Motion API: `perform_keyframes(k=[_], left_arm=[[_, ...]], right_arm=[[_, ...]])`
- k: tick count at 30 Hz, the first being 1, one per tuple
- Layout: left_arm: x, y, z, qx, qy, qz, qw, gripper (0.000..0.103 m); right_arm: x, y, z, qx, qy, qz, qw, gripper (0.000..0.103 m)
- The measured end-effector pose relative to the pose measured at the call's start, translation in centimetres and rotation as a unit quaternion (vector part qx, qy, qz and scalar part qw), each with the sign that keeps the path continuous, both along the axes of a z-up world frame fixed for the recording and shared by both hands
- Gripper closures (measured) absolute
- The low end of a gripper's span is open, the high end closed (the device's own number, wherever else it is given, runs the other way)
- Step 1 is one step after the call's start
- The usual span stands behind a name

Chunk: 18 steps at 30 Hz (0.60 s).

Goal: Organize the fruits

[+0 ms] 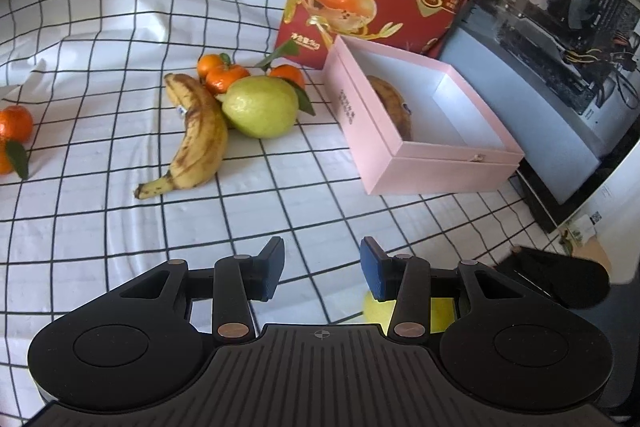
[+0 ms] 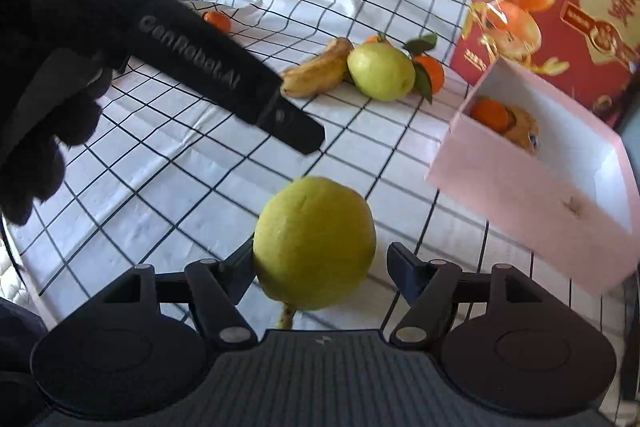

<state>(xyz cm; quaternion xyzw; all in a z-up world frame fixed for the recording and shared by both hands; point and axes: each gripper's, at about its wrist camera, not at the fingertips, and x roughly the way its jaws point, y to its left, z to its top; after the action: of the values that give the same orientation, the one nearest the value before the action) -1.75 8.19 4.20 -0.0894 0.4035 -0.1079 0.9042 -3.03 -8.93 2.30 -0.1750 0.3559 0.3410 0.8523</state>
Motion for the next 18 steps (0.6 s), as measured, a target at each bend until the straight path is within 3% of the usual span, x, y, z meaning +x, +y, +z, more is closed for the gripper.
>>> perform_keyframes(k=[6, 8, 12, 18], left_arm=[[-0.2, -0.1, 0.1, -0.004, -0.003, -0.002, 1.0, 0.057], [-0.3, -0.4, 0.2, -0.003, -0.005, -0.006, 1.0, 0.057], [-0.5, -0.5, 0.3, 0.008, -0.014, -0.008, 0.9998, 0.058], [-0.7, 1.2, 0.8, 0.021, -0.02, 0.019, 0.9994, 0.058]], right_arm=[[-0.8, -1.4, -0.6, 0.009, 0.028, -0.035, 0.999, 0.036], [-0.9, -1.7, -0.4, 0.013, 0.029, -0.038, 0.999, 0.053], [-0.9, -1.8, 0.5, 0.028, 0.015, -0.038, 0.999, 0.062], [-0.9, -0.5, 1.8, 0.053, 0.001, -0.014, 0.998, 0.063]])
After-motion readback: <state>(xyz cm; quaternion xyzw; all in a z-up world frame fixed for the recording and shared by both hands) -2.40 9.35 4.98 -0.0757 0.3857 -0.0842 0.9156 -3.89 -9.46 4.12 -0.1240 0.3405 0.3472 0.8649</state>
